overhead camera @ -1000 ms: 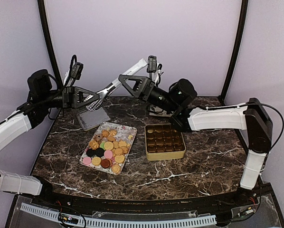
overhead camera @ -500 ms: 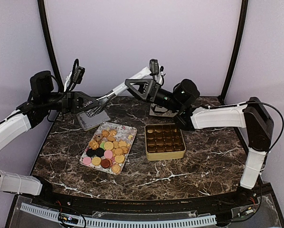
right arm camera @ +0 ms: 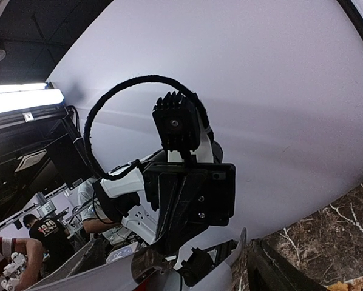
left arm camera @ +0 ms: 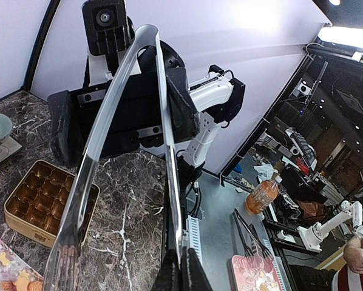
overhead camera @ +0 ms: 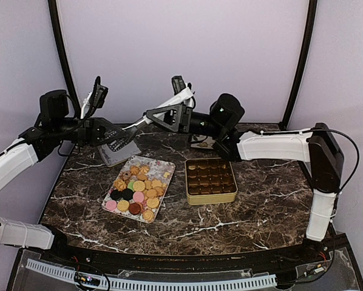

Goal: Pack the cookies
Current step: Pass from the left arm to the right

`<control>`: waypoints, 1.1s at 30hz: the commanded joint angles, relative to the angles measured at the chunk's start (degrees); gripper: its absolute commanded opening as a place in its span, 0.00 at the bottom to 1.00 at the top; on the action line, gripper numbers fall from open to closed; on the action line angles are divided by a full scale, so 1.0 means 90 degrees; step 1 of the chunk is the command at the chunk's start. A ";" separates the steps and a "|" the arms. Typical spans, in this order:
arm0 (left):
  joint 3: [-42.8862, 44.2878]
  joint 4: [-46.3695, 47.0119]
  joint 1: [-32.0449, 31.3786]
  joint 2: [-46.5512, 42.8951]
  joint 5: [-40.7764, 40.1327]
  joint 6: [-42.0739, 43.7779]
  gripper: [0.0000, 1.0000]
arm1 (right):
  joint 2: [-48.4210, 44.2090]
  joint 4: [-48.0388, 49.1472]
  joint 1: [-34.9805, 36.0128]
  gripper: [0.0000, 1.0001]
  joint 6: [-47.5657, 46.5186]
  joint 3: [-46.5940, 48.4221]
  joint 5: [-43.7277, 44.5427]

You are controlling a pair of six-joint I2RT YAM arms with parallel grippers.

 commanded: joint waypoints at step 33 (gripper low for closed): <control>0.0178 0.0130 0.0041 -0.0140 0.0182 -0.0044 0.00 | -0.1221 -0.1092 -0.0135 0.64 -0.1283 -0.0706 0.0050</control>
